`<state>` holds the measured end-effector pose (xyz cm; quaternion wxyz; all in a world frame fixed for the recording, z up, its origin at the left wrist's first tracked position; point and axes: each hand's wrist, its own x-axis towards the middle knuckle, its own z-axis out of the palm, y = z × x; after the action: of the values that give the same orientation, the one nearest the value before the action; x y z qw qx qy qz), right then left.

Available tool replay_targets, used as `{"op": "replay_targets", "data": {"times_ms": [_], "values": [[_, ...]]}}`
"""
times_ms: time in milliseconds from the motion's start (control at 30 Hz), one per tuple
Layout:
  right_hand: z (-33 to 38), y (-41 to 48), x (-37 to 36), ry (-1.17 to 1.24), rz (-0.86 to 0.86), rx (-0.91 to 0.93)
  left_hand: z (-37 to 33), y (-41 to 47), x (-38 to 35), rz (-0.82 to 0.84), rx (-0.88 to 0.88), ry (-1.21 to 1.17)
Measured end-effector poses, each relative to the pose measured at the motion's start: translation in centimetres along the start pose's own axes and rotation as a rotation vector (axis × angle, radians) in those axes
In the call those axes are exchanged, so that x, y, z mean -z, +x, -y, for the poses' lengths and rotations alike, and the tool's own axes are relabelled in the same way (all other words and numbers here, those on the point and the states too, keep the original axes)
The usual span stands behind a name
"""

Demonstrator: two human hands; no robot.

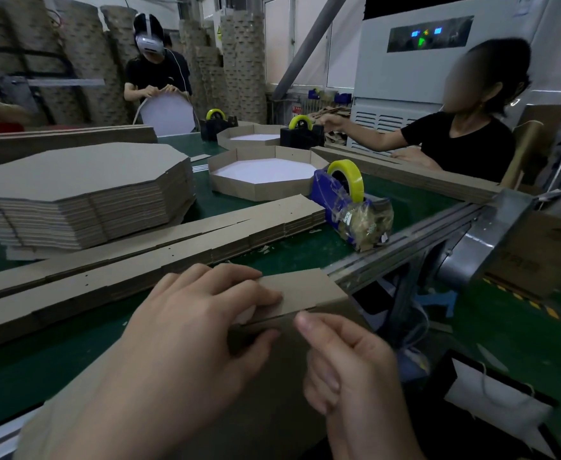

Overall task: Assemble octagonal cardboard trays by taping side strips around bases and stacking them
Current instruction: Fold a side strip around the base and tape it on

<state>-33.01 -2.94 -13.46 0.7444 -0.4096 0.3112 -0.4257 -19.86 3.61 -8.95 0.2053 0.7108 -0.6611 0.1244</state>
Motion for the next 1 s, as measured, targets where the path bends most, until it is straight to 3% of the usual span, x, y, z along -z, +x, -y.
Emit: {"op": "replay_targets", "data": {"times_ms": [300, 633, 733, 1000], "values": [[-0.8, 0.3, -0.6, 0.075, -0.166, -0.059, -0.1, -0.3, -0.1, -0.009, -0.015, 0.027], [-0.8, 0.3, -0.4, 0.048, -0.132, -0.055, -0.2, -0.3, -0.1, -0.039, -0.021, 0.082], [-0.8, 0.4, -0.3, 0.044, -0.121, -0.066, -0.1, -0.5, 0.2, -0.046, -0.016, -0.028], [-0.5, 0.1, 0.7, -0.045, 0.058, -0.152, 0.3, -0.8, 1.1, 0.110, -0.061, 0.021]]}}
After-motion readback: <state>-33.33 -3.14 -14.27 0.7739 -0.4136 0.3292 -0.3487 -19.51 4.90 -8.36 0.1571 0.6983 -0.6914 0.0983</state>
